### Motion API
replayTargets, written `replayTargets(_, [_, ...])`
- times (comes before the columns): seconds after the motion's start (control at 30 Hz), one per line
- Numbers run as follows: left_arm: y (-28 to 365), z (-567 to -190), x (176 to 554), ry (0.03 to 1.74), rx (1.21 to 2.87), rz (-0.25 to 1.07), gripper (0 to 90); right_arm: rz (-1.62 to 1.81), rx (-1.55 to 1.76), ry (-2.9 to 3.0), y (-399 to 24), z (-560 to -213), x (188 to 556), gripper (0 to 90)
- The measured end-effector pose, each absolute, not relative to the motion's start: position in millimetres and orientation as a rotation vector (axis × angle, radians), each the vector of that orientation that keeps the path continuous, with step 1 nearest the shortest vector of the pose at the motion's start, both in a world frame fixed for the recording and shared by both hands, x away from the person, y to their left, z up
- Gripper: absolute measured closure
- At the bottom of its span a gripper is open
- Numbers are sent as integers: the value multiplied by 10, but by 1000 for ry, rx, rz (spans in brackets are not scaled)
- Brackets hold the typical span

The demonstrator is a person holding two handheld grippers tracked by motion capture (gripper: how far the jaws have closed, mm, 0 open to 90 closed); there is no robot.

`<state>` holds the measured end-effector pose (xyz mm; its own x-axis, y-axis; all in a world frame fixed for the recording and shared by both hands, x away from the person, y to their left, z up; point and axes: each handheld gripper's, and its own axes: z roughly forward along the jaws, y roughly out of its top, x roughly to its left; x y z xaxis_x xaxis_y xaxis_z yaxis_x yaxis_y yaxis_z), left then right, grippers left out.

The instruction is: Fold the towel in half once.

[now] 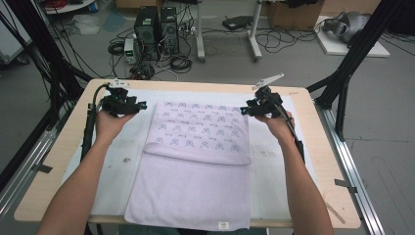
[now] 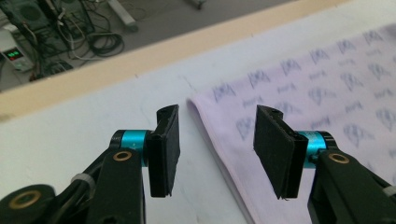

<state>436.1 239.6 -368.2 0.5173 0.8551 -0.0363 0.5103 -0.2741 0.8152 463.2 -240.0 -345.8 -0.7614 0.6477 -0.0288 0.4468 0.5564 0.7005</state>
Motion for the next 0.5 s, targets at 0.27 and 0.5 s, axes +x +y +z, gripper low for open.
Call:
replayTargets(0.27, [2300,-3926,3962,1009,1998,475,481,1089,880,2569,-2400,-3754,4141,516])
replayTargets(0.5, [2251,-4056,3685,930,2007,393,471,1153,853,2573,-2423,-3862,3840,495])
